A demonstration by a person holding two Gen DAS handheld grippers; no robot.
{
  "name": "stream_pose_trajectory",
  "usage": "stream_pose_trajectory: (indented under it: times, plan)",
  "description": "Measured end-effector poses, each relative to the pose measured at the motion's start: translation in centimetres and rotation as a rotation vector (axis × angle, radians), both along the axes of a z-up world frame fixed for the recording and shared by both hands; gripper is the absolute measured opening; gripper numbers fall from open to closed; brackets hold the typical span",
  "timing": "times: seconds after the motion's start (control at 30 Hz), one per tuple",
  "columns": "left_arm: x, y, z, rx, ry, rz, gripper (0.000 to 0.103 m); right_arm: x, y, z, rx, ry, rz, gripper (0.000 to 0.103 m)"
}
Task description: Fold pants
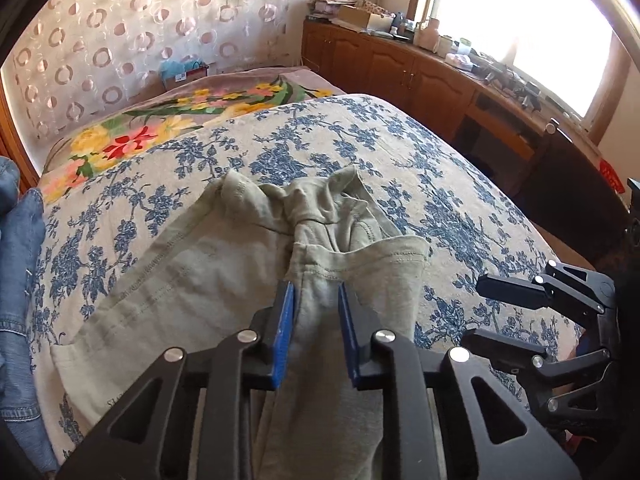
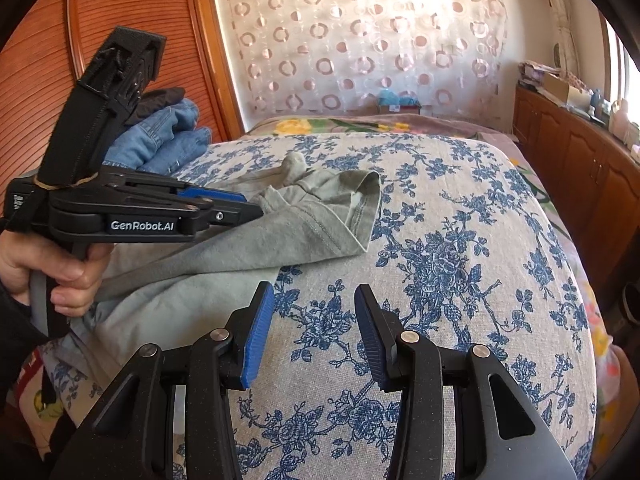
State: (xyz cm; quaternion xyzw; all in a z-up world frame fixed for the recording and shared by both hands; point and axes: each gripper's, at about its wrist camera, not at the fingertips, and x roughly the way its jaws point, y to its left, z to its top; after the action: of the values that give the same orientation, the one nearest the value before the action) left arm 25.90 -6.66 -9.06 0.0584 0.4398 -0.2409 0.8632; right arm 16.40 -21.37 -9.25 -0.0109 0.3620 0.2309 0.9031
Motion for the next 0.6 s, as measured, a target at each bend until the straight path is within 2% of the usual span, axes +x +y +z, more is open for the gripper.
stream_pose_trajectory:
  times: [0.07, 0.23, 0.6]
  plan:
    - [0.0, -0.2, 0.0, -0.001, -0.001, -0.004, 0.01, 0.0, 0.0, 0.0, 0.0, 0.0, 0.0, 0.042]
    - [-0.3, 0.2, 0.4, -0.007, -0.024, 0.02, 0.001, 0.0, 0.1, 0.0, 0.001, -0.002, 0.002, 0.042]
    - [-3.2, 4.9, 5.5, -0.071, -0.162, 0.093, 0.0, 0.0, 0.1, 0.0, 0.0, -0.001, 0.001, 0.042]
